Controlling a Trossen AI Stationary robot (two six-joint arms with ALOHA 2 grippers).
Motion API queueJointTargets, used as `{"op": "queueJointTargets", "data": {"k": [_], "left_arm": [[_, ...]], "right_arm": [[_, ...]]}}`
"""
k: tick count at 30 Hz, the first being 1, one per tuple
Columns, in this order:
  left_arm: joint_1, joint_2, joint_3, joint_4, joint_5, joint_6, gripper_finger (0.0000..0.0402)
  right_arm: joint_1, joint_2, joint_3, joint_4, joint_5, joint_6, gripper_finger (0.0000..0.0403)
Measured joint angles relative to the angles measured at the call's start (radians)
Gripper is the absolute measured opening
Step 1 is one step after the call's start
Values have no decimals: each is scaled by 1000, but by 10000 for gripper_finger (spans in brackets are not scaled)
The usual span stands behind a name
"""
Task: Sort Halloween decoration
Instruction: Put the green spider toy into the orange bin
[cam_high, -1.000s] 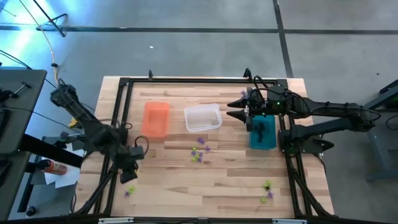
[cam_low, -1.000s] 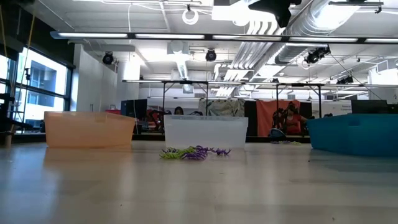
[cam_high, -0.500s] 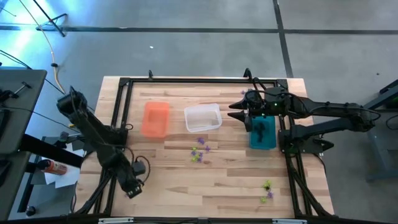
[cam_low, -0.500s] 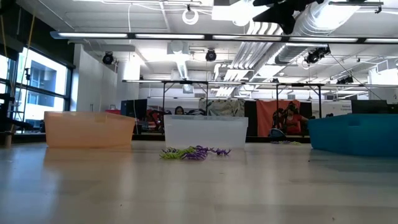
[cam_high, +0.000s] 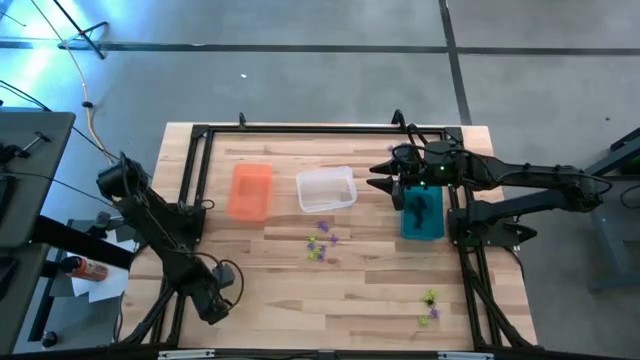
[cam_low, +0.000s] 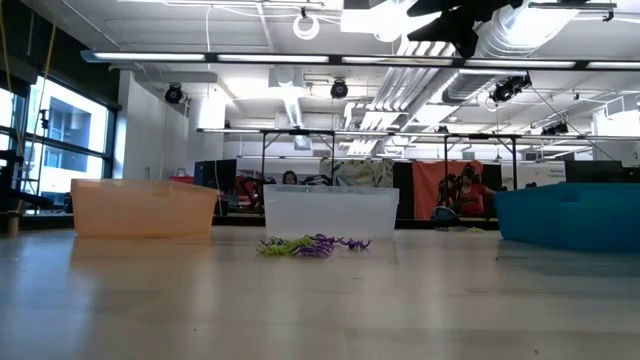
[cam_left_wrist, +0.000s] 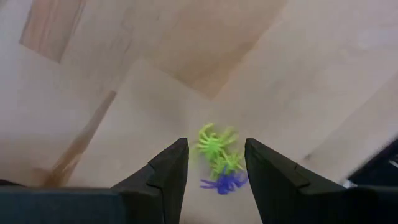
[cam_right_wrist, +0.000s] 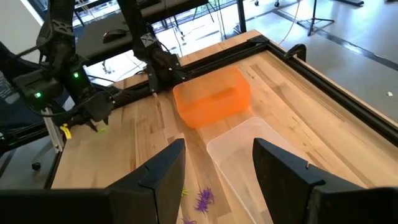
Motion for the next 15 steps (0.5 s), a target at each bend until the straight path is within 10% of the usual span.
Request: {"op": "queueJointTargets", "data": {"k": [15], "left_arm": [[0, 67, 3, -15, -2, 18, 99]], "right_arm": [[0, 0, 0, 0, -1, 0, 183]]}}
